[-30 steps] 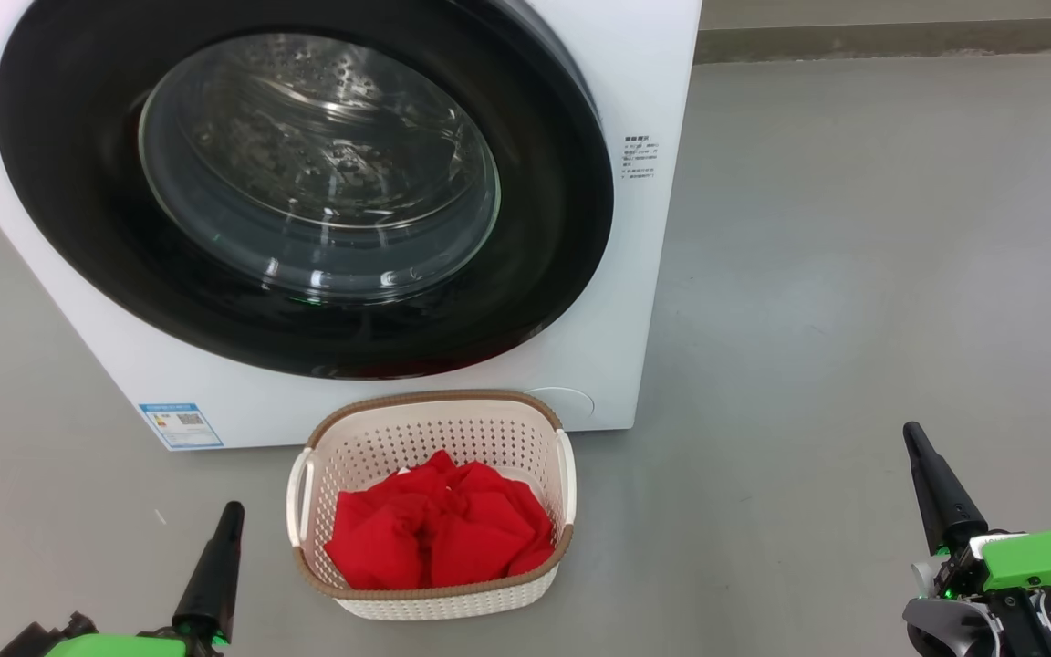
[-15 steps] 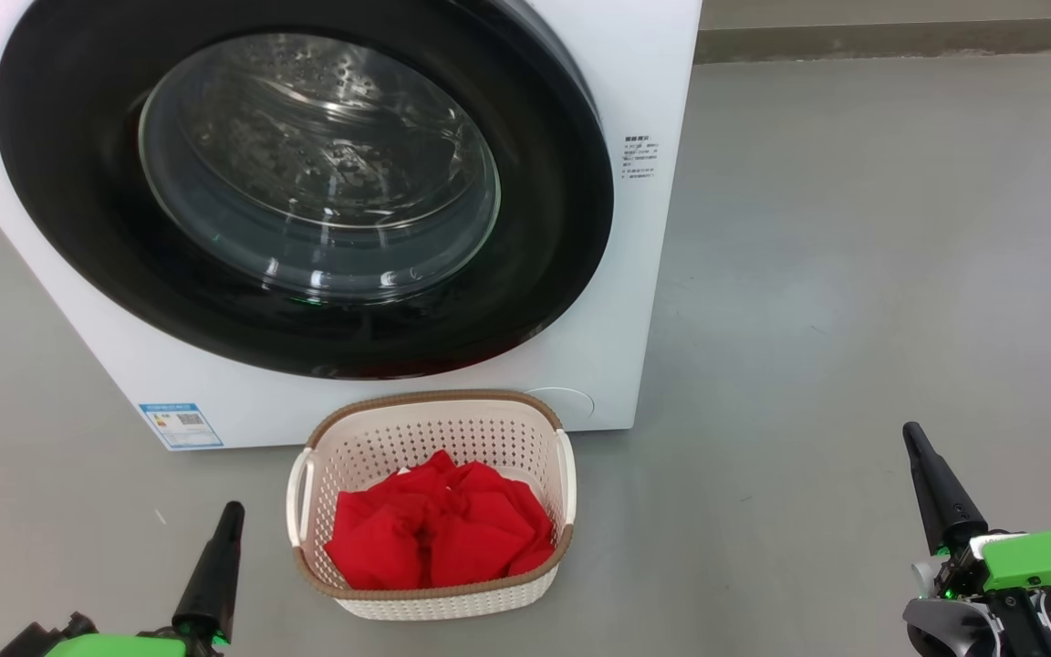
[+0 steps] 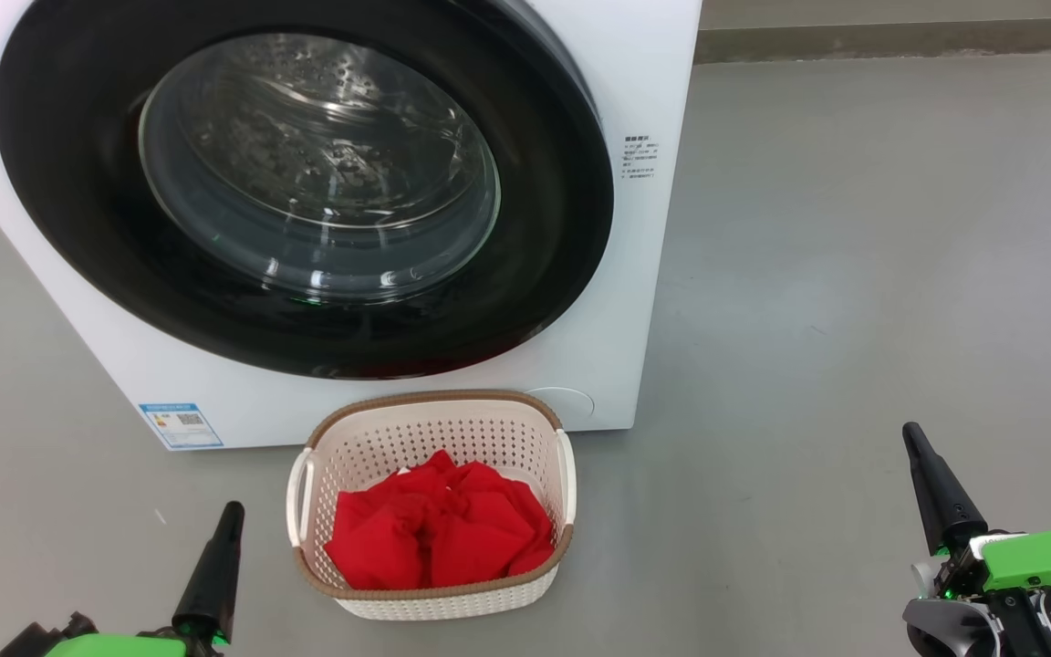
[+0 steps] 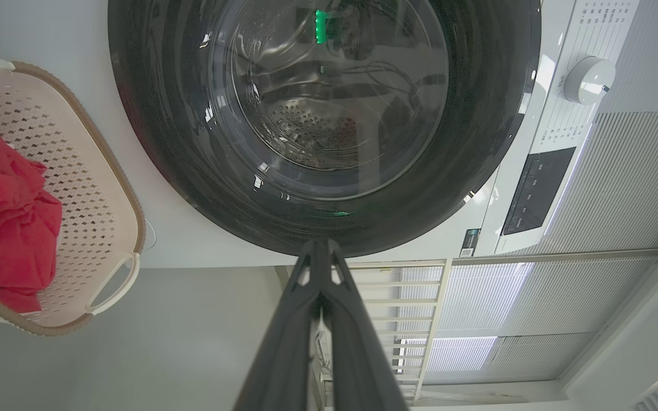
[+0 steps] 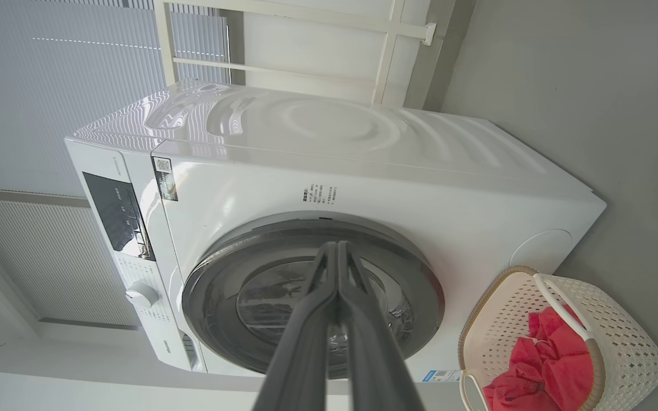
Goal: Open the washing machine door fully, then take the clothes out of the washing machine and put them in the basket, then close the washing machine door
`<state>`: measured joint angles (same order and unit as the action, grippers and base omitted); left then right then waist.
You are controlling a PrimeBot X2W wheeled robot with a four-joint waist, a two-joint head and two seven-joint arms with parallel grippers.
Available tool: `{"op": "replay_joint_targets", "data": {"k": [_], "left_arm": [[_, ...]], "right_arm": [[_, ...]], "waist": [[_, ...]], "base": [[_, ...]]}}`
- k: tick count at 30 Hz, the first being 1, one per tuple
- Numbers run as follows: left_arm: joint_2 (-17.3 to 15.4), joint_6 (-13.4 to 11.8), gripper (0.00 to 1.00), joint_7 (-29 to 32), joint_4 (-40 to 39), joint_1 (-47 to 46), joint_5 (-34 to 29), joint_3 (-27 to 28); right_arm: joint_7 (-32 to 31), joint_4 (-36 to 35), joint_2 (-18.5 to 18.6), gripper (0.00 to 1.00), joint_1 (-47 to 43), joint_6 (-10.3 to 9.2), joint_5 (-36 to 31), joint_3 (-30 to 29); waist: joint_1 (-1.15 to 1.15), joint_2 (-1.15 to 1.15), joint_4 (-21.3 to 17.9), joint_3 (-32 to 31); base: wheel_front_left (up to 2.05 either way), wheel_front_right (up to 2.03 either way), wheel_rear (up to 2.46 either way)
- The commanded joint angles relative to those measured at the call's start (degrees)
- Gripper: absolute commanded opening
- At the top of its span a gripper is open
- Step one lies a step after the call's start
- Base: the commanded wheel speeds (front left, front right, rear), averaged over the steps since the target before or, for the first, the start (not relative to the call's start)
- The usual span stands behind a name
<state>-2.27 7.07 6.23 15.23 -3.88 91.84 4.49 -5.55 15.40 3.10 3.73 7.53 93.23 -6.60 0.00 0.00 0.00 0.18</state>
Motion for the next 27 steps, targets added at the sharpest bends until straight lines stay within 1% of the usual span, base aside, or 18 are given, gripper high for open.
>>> {"op": "replay_joint_targets", "data": {"k": [1,27], "left_arm": [[-0.6,0.4,0.0,0.2,-1.2,-2.3,0.3,2.0],[-0.6,0.4,0.0,0.2,-1.2,-2.3,0.3,2.0]], "right_arm": [[-0.2,-1.4,0.4,0.0,2.4,-0.04,-0.3,0.9],[-0.5,-1.4,0.2,0.0,2.4,-0.04,-0.6,0.7]], "waist": [[0.0,0.0,0.0,0.0],[0.0,0.0,0.0,0.0]], "base": [[0.0,0.0,0.0],[0.0,0.0,0.0]]}}
